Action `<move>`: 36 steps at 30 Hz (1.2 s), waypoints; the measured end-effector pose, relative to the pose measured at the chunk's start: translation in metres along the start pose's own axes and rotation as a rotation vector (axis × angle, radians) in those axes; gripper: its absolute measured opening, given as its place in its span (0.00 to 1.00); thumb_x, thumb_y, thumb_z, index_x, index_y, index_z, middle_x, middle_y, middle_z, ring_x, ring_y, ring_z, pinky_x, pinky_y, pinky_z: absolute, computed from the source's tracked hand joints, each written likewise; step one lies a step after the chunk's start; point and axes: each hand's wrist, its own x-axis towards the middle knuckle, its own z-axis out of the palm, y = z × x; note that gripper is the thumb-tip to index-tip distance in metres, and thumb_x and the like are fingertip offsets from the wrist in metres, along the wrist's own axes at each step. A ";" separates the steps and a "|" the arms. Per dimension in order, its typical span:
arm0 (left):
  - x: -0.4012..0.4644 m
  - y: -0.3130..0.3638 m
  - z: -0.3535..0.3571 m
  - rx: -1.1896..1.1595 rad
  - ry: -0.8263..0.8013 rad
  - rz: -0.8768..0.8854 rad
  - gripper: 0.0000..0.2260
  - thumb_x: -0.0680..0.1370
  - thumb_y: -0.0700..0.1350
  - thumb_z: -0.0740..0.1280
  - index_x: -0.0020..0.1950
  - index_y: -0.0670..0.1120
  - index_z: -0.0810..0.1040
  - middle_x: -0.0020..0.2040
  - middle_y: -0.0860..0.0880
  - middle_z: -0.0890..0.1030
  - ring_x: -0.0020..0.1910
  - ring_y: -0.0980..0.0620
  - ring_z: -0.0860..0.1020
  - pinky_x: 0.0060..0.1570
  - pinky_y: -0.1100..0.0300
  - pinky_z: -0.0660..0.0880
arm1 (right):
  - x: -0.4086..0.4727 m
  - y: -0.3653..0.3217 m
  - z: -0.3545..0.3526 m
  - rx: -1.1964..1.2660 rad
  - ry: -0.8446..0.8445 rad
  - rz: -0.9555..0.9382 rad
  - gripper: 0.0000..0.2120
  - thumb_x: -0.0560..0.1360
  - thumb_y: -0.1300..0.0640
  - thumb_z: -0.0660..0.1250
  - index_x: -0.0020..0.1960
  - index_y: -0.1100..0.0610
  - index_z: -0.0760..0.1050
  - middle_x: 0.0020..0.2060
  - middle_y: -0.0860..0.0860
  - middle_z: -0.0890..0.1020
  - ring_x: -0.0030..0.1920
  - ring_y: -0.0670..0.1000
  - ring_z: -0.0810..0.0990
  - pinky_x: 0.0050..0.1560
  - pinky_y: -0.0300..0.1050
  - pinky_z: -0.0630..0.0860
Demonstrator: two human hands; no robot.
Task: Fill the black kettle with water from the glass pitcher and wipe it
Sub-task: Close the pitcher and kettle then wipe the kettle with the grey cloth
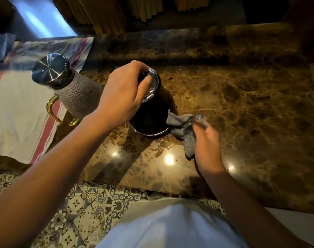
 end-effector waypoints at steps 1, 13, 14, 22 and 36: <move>0.000 0.003 0.000 0.026 0.006 -0.003 0.16 0.87 0.50 0.59 0.71 0.43 0.73 0.64 0.45 0.80 0.62 0.46 0.77 0.58 0.58 0.68 | -0.005 0.004 0.000 -0.019 -0.026 -0.002 0.16 0.87 0.65 0.56 0.47 0.57 0.80 0.35 0.43 0.86 0.39 0.39 0.84 0.43 0.33 0.79; 0.009 0.016 0.007 0.010 0.077 -0.123 0.16 0.86 0.57 0.61 0.64 0.47 0.74 0.54 0.52 0.81 0.50 0.55 0.78 0.48 0.59 0.69 | -0.007 -0.001 -0.005 -0.048 0.088 -0.018 0.17 0.86 0.51 0.62 0.48 0.61 0.82 0.39 0.54 0.87 0.45 0.52 0.86 0.46 0.41 0.81; 0.008 0.015 0.008 -0.006 0.086 -0.106 0.13 0.86 0.54 0.60 0.64 0.46 0.74 0.56 0.51 0.82 0.51 0.53 0.79 0.48 0.59 0.69 | -0.004 -0.004 -0.005 0.009 0.153 0.016 0.20 0.83 0.46 0.66 0.49 0.65 0.81 0.41 0.60 0.86 0.48 0.57 0.87 0.49 0.43 0.80; 0.000 0.001 0.006 -0.276 -0.021 -0.038 0.11 0.85 0.49 0.62 0.66 0.47 0.72 0.59 0.50 0.80 0.57 0.51 0.79 0.56 0.52 0.78 | 0.008 -0.055 0.008 0.421 0.211 0.078 0.14 0.85 0.47 0.61 0.56 0.55 0.80 0.45 0.49 0.90 0.49 0.47 0.89 0.53 0.46 0.84; 0.000 -0.004 0.008 -0.334 0.005 -0.006 0.13 0.85 0.48 0.64 0.70 0.49 0.73 0.62 0.55 0.79 0.61 0.54 0.79 0.62 0.48 0.79 | 0.009 -0.025 0.050 0.022 -0.048 -0.146 0.12 0.81 0.43 0.67 0.60 0.44 0.85 0.63 0.48 0.85 0.68 0.46 0.81 0.74 0.55 0.74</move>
